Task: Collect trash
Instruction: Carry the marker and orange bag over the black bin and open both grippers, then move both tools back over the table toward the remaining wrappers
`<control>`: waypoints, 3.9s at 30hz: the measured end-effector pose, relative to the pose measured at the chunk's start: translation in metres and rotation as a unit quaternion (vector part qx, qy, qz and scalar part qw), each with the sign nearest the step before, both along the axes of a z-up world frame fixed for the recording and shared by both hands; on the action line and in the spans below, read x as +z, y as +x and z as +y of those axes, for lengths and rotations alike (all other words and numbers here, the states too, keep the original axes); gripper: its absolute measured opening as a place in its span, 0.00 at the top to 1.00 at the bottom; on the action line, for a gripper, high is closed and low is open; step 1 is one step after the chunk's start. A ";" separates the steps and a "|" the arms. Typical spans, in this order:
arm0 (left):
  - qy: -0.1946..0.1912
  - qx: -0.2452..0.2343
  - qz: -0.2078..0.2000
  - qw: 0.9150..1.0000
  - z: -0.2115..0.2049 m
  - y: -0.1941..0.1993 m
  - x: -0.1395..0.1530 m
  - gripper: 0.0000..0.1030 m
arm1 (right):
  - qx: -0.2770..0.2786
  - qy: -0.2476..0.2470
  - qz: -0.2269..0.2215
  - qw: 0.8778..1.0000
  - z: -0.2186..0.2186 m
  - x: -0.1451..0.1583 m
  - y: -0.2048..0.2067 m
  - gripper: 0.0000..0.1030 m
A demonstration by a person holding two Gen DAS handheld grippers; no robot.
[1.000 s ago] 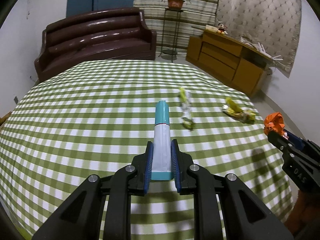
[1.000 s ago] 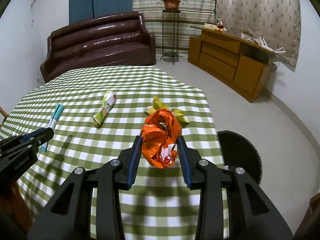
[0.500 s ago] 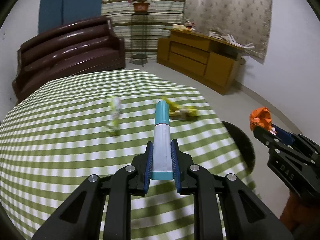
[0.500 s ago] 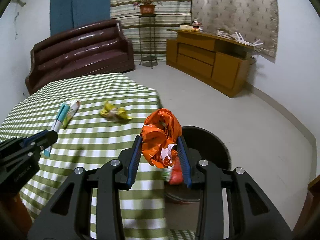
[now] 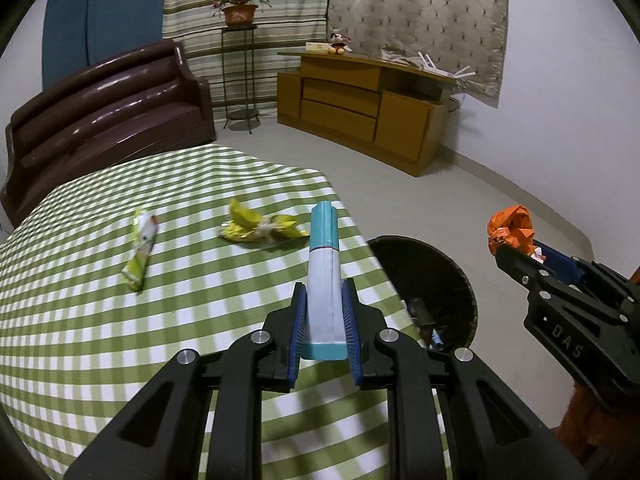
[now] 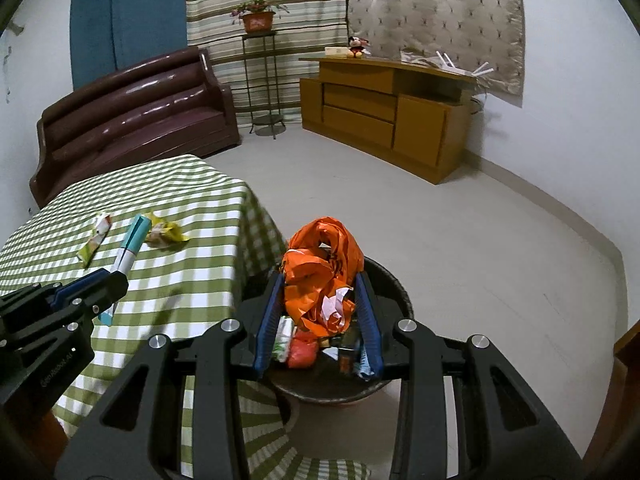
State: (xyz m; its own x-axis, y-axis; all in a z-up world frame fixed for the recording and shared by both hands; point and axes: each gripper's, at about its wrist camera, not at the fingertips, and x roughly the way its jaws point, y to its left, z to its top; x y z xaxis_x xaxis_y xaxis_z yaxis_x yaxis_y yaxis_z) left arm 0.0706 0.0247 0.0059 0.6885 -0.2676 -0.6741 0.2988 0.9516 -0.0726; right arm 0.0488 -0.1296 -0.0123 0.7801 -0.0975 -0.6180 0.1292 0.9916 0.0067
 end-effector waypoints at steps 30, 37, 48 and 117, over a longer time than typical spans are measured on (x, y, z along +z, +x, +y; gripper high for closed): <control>0.027 -0.031 0.007 0.999 -0.076 0.041 -0.021 0.81 | -0.031 0.026 0.020 0.999 -0.053 -0.030 0.025 0.65; 0.035 -0.030 0.018 0.999 -0.084 0.052 -0.026 0.81 | -0.035 0.031 0.024 0.999 -0.053 -0.035 0.034 0.65; 0.033 -0.024 0.027 0.999 -0.087 0.058 -0.029 0.69 | -0.042 0.044 0.028 0.998 -0.063 -0.042 0.042 0.64; 0.041 0.165 0.055 0.984 0.123 0.104 -0.033 0.48 | 0.119 0.016 0.037 0.992 0.099 -0.010 0.095 0.53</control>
State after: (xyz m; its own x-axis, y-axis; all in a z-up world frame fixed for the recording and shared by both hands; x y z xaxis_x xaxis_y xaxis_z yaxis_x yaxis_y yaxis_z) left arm 0.1746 0.1478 -0.0268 0.6496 0.0165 -0.7601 -0.0319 0.9995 -0.0056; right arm 0.1437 -0.0308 -0.0225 0.7318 0.1039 -0.6735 -0.1071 0.9936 0.0369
